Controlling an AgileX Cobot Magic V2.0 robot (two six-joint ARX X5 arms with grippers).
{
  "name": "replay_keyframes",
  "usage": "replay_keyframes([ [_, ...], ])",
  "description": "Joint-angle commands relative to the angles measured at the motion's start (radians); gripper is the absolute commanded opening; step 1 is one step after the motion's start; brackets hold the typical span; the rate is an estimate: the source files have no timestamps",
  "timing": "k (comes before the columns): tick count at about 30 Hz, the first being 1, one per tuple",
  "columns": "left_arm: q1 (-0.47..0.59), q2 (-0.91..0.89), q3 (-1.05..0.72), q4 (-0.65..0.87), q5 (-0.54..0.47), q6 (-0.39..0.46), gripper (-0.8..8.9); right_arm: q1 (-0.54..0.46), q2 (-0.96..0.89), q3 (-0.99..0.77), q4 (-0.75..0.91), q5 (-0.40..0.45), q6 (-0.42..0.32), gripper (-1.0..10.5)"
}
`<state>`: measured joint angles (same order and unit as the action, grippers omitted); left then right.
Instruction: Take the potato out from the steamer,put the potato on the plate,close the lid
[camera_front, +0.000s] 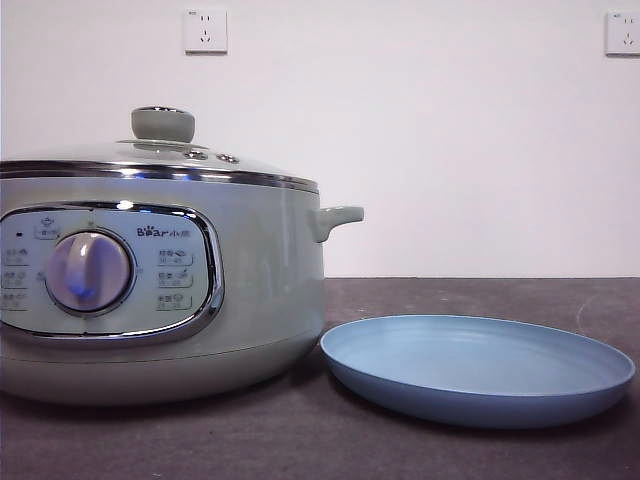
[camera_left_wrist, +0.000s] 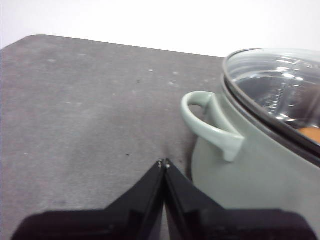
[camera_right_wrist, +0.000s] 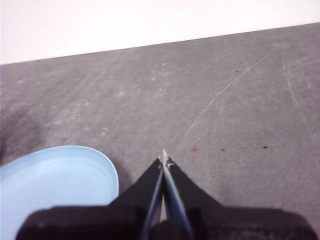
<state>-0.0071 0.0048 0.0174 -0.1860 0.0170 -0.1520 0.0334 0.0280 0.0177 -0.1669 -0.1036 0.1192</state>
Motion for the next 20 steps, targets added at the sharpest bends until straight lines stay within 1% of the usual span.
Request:
replay_keyframes([
  [1, 0.002, -0.001, -0.013, 0.006, 0.058, -0.056, -0.04, 0.002, 0.000, -0.012, 0.005, -0.002, 0.132, 0.0],
  [4, 0.002, -0.001, -0.012, 0.032, 0.097, -0.140, -0.05, 0.002, 0.000, -0.012, 0.005, -0.002, 0.207, 0.0],
  [9, 0.002, -0.001, -0.010, 0.035, 0.099, -0.174, -0.06, 0.002, 0.000, -0.010, 0.005, -0.006, 0.265, -0.1],
  [10, 0.002, -0.001, -0.010, 0.034, 0.110, -0.175, -0.06, 0.002, 0.000, -0.009, 0.005, -0.021, 0.278, -0.1],
  [14, -0.001, -0.001, -0.009, 0.034, 0.174, -0.204, -0.06, 0.002, 0.002, 0.003, 0.004, -0.079, 0.285, -0.1],
  [17, -0.014, -0.001, 0.005, 0.026, 0.173, -0.244, -0.06, 0.002, 0.011, 0.035, 0.000, -0.082, 0.286, -0.1],
  [20, -0.027, -0.001, 0.048, 0.011, 0.172, -0.249, -0.06, 0.002, 0.037, 0.093, 0.000, -0.082, 0.295, -0.1],
])
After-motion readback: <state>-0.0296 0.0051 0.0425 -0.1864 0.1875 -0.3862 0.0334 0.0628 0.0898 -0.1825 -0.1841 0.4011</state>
